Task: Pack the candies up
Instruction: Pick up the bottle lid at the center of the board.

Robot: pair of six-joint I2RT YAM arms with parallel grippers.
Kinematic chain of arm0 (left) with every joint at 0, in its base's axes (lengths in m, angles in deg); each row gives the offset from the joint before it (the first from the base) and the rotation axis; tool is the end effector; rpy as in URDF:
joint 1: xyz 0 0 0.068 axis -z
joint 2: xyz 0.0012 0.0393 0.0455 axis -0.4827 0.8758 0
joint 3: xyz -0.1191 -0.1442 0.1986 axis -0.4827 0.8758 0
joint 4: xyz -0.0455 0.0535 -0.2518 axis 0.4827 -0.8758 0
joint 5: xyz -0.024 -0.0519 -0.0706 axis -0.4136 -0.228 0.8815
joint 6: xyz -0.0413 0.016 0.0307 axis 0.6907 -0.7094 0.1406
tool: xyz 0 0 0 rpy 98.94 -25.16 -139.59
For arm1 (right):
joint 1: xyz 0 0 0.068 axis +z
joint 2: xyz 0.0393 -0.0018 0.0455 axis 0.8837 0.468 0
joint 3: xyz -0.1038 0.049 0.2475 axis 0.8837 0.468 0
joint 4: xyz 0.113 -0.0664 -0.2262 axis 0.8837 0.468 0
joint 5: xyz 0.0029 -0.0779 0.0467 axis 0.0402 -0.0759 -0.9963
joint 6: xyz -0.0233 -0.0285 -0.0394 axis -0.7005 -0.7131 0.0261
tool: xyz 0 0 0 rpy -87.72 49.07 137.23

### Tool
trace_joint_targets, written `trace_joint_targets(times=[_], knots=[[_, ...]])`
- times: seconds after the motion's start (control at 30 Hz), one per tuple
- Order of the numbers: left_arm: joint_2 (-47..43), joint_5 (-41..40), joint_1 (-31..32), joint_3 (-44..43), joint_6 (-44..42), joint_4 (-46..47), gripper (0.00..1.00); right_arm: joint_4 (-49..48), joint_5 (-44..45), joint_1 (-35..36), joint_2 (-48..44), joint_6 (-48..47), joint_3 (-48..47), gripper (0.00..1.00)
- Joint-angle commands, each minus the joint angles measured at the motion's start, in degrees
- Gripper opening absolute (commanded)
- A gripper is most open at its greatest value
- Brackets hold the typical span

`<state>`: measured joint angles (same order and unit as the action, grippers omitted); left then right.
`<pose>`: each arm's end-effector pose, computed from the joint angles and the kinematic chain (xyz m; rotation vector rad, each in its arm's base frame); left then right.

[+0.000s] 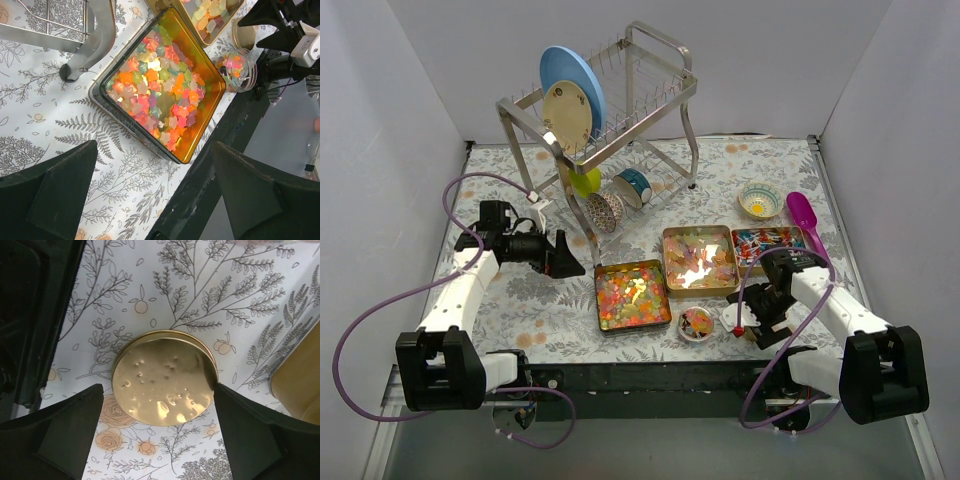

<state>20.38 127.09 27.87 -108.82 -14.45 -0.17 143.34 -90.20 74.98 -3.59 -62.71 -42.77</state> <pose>0.2201 -0.0251 0.2546 -0.2283 2.5458 -1.3946 0.1434 0.0440 0.1716 -2.5353 1.4381 0.3468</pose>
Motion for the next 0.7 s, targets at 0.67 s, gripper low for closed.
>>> trace_joint_targets(times=[0.67], knots=[[1.9, 3.2, 2.8, 0.9, 1.1, 4.8, 0.98, 6.1, -6.2, 4.2, 0.7, 12.7, -15.1, 0.89]])
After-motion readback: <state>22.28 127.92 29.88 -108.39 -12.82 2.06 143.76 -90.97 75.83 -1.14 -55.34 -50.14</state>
